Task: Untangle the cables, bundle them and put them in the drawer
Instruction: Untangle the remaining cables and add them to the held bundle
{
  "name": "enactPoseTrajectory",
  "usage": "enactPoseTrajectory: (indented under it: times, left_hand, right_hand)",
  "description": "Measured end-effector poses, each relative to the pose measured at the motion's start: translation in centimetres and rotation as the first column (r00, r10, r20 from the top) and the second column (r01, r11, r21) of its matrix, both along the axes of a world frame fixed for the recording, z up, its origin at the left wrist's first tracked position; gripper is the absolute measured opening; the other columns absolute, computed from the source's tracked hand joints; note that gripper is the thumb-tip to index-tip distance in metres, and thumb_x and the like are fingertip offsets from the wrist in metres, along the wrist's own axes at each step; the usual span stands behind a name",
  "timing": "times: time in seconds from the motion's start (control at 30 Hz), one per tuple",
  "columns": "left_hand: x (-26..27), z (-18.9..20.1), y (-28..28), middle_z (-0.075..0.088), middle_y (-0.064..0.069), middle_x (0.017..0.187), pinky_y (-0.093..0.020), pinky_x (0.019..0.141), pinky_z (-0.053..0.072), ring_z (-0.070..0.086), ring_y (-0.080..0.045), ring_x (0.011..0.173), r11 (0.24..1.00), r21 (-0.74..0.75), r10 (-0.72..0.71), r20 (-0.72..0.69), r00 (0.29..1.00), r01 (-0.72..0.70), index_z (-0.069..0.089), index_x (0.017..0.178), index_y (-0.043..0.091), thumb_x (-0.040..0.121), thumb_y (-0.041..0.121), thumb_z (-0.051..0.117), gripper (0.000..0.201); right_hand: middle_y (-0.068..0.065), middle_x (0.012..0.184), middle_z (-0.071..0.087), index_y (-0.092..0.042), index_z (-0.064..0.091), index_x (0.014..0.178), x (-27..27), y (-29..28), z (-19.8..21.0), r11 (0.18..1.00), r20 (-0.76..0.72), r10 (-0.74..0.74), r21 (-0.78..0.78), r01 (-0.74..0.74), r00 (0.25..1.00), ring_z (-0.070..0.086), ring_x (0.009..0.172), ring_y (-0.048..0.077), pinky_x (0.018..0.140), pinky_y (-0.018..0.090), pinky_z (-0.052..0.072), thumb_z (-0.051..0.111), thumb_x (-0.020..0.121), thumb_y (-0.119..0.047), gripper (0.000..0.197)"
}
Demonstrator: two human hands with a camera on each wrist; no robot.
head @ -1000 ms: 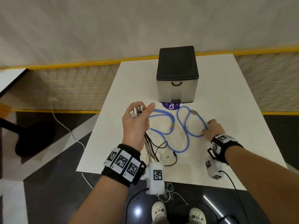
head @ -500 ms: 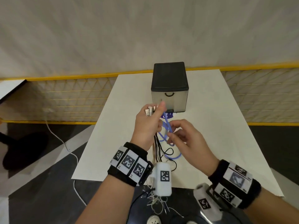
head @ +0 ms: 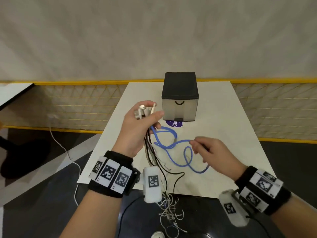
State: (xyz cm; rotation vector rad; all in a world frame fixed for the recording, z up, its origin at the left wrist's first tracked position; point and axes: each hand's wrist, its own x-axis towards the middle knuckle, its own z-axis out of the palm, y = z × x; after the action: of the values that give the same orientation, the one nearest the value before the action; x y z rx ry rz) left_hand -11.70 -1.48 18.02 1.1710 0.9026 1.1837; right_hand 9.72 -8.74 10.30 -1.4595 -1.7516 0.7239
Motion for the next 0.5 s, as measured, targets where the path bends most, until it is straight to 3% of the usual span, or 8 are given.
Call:
enactPoseTrajectory:
  times: [0.1, 0.17, 0.23, 0.37, 0.43, 0.5]
  left_hand:
    - [1.7, -0.1, -1.5, 0.052, 0.005, 0.058, -0.019, 0.042, 0.037, 0.042, -0.012, 0.043, 0.99, -0.045, -0.143, -0.203, 0.969, 0.137, 0.067, 0.111, 0.009, 0.083, 0.008, 0.077, 0.029]
    - [2.6, -0.3, -2.3, 0.048, 0.002, 0.057, -0.021, 0.043, 0.034, 0.039, -0.012, 0.043, 0.955, -0.118, -0.295, -0.291, 0.91, 0.272, 0.069, 0.111, 0.002, 0.085, 0.014, 0.077, 0.03]
    - [3.1, -0.5, -2.8, 0.046, -0.002, 0.055, -0.023, 0.044, 0.033, 0.039, -0.013, 0.043, 0.938, -0.132, -0.346, -0.359, 0.867, 0.32, 0.067, 0.104, -0.007, 0.087, 0.012, 0.074, 0.026]
    - [3.2, -0.2, -3.0, 0.053, 0.006, 0.048, -0.023, 0.043, 0.036, 0.044, -0.012, 0.039, 0.994, 0.004, -0.093, -0.431, 0.898, 0.105, 0.072, 0.091, 0.004, 0.087, 0.007, 0.071, 0.006]
    - [3.0, -0.2, -2.4, 0.055, 0.008, 0.048, -0.022, 0.041, 0.038, 0.045, -0.01, 0.038, 0.99, 0.04, 0.14, -0.316, 0.938, -0.135, 0.071, 0.086, 0.011, 0.087, 0.005, 0.07, 0.006]
    - [2.4, -0.1, -1.5, 0.059, 0.007, 0.056, -0.023, 0.042, 0.04, 0.048, -0.009, 0.04, 0.938, 0.022, 0.341, -0.227, 0.912, -0.345, 0.07, 0.083, 0.016, 0.086, 0.005, 0.069, 0.011]
  right_hand:
    - [-0.008, 0.049, 0.039, -0.014, 0.056, 0.068, -0.2, 0.9, 3.2, 0.996, 0.068, 0.025, 0.08, -0.031, 0.997, 0.034, 0.048, 0.007, 0.051, 0.02, 0.03, 0.053, 0.095, -0.034, 0.034]
    - [-0.006, 0.05, 0.043, -0.016, 0.057, 0.072, -0.1, 1.2, 5.0, 0.991, 0.157, 0.038, 0.12, -0.058, 0.987, 0.038, 0.048, 0.01, 0.05, 0.025, 0.032, 0.054, 0.095, -0.031, 0.027]
    - [-0.001, 0.055, 0.049, -0.02, 0.057, 0.075, 0.3, 1.4, 6.1, 0.987, 0.182, 0.062, 0.135, -0.087, 0.981, 0.045, 0.05, 0.014, 0.052, 0.029, 0.037, 0.054, 0.093, -0.036, 0.024]
    - [0.012, 0.066, 0.051, -0.016, 0.056, 0.079, 2.2, 1.3, 5.4, 0.996, -0.016, 0.057, 0.074, -0.056, 0.998, 0.043, 0.056, 0.012, 0.053, 0.021, 0.039, 0.054, 0.094, -0.032, 0.022]
    - [0.016, 0.07, 0.054, -0.016, 0.055, 0.078, 3.5, 1.2, 3.9, 1.0, -0.01, 0.03, 0.01, -0.03, 1.0, 0.049, 0.06, 0.018, 0.057, 0.024, 0.045, 0.049, 0.097, -0.029, 0.024]
    - [0.006, 0.069, 0.057, -0.012, 0.055, 0.079, 4.6, 1.1, 2.2, 0.997, 0.022, 0.026, -0.068, -0.024, 0.999, 0.058, 0.063, 0.016, 0.066, 0.03, 0.05, 0.044, 0.099, -0.025, 0.027]
